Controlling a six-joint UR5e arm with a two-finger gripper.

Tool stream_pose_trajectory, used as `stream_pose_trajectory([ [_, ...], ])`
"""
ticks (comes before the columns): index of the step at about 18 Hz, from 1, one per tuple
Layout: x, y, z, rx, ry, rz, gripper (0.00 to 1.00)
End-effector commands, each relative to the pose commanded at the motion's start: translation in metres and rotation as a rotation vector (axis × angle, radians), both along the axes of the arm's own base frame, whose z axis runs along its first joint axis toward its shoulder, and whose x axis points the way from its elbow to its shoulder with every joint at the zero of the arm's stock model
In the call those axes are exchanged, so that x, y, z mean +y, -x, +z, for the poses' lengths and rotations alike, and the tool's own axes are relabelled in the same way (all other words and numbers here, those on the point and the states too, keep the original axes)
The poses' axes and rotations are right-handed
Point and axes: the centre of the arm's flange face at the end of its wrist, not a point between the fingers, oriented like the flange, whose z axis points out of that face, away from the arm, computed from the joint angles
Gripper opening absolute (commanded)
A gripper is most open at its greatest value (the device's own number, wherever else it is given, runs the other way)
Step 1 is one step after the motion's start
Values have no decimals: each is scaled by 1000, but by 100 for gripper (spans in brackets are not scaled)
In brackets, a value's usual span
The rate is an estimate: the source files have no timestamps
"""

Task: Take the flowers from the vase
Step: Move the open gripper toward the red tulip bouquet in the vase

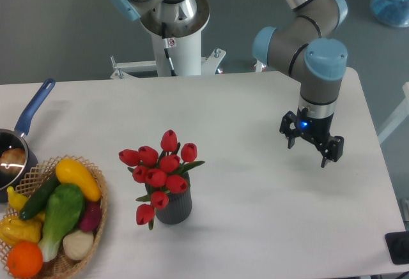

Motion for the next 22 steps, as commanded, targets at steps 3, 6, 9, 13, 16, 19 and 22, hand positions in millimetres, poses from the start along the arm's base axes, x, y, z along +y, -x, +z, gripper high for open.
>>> stream_pose_trajectory([
  [3,0,1,1,4,0,-4,100],
  [6,8,-1,6,14,-7,-13,100],
  [9,11,-4,5,5,-9,8,100],
  [13,17,-24,-17,-39,4,-11,100],
  [16,11,-38,-38,-94,-9,-21,100],
  [19,29,-47,-30,-197,-254,-65,100],
  [22,37,-59,-16,-259,-408,-90,100],
])
